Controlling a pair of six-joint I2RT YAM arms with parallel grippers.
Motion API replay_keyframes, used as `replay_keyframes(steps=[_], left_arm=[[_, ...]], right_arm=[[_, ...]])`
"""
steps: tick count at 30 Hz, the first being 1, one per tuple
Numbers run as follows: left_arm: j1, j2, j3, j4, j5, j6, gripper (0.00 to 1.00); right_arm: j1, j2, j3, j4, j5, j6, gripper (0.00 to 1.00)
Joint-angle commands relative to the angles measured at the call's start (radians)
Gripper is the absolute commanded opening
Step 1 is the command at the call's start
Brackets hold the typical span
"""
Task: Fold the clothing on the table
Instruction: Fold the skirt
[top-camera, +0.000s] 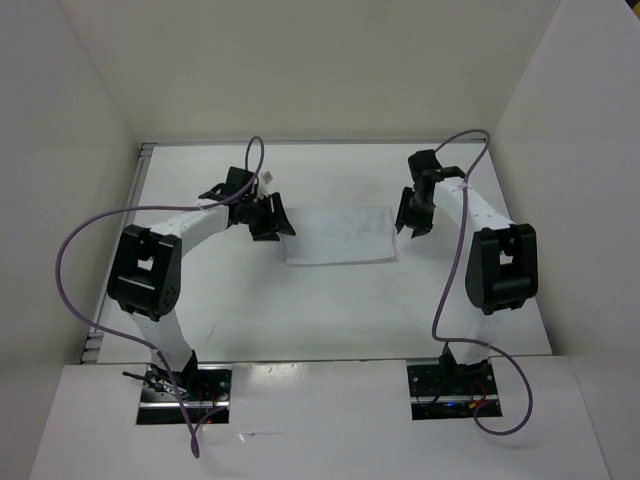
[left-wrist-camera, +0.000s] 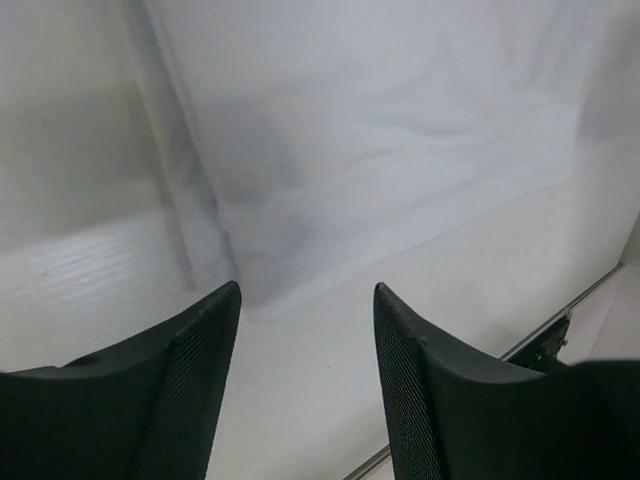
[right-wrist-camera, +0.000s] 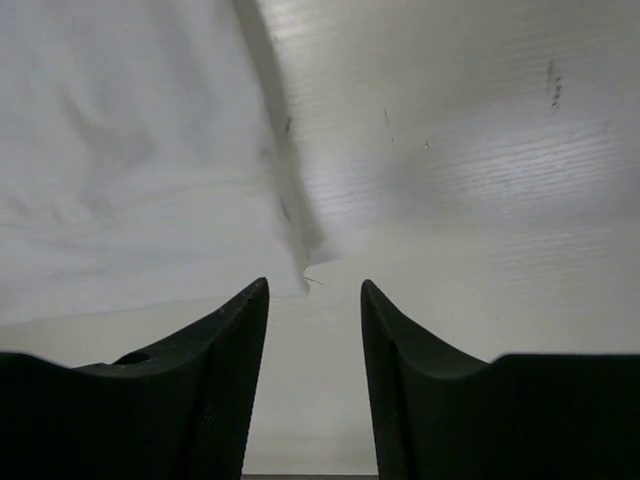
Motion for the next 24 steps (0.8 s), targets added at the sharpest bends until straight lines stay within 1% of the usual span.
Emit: replay_keyframes(steps=[1, 2, 4, 5, 6, 9, 13, 14, 15, 17, 18, 20, 21, 22, 24], left_arm=[[0.006, -0.109, 0.106, -0.016, -0.076, 0.040, 0.63], [0.006, -0.093, 0.131, -0.028, -0.102, 0.049, 0.63], [0.006, -0.067, 0.195, -0.039, -0.102, 0.071, 0.63], [0.006, -0.041, 0.213, -0.039, -0.123, 0.088, 0.63], [0.006, -0.030, 0.227, -0.023, -0.133, 0.097, 0.62], [0.006, 0.019, 0.263, 0.002, -0.133, 0.123, 0.59], [0.006, 0.096, 0.287, 0.051, -0.081, 0.111, 0.25], [0.006, 0.105, 0.287, 0.051, -0.081, 0.111, 0.12], [0.006, 0.117, 0.287, 0.051, -0.102, 0.111, 0.10], [0.006, 0.138, 0.287, 0.051, -0.122, 0.111, 0.10], [0.006, 0.150, 0.287, 0.051, -0.131, 0.111, 0.12], [0.006, 0.150, 0.287, 0.040, -0.150, 0.120, 0.23], [0.006, 0.150, 0.287, 0.040, -0.163, 0.120, 0.33], [0.006, 0.150, 0.275, 0.040, -0.180, 0.120, 0.41], [0.006, 0.138, 0.263, 0.051, -0.190, 0.120, 0.46]], right_arm=[[0.008, -0.102, 0.096, -0.011, 0.093, 0.010, 0.48], [0.008, -0.093, 0.105, 0.001, 0.093, 0.010, 0.48], [0.008, -0.051, 0.130, 0.030, 0.083, -0.001, 0.48], [0.008, -0.041, 0.130, 0.072, 0.083, -0.011, 0.48], [0.008, -0.021, 0.130, 0.093, 0.054, -0.024, 0.48], [0.008, 0.027, 0.139, 0.175, 0.035, -0.048, 0.48], [-0.003, 0.103, 0.159, 0.209, -0.038, -0.059, 0.48], [-0.003, 0.116, 0.168, 0.209, -0.051, -0.059, 0.48], [-0.003, 0.125, 0.168, 0.209, -0.060, -0.059, 0.48], [-0.003, 0.125, 0.159, 0.209, -0.069, -0.059, 0.48], [-0.003, 0.125, 0.159, 0.218, -0.069, -0.059, 0.48], [-0.003, 0.125, 0.147, 0.218, -0.101, -0.068, 0.48], [-0.003, 0.125, 0.136, 0.227, -0.114, -0.068, 0.48], [-0.003, 0.125, 0.136, 0.227, -0.124, -0.068, 0.48], [-0.003, 0.134, 0.127, 0.227, -0.124, -0.068, 0.48]])
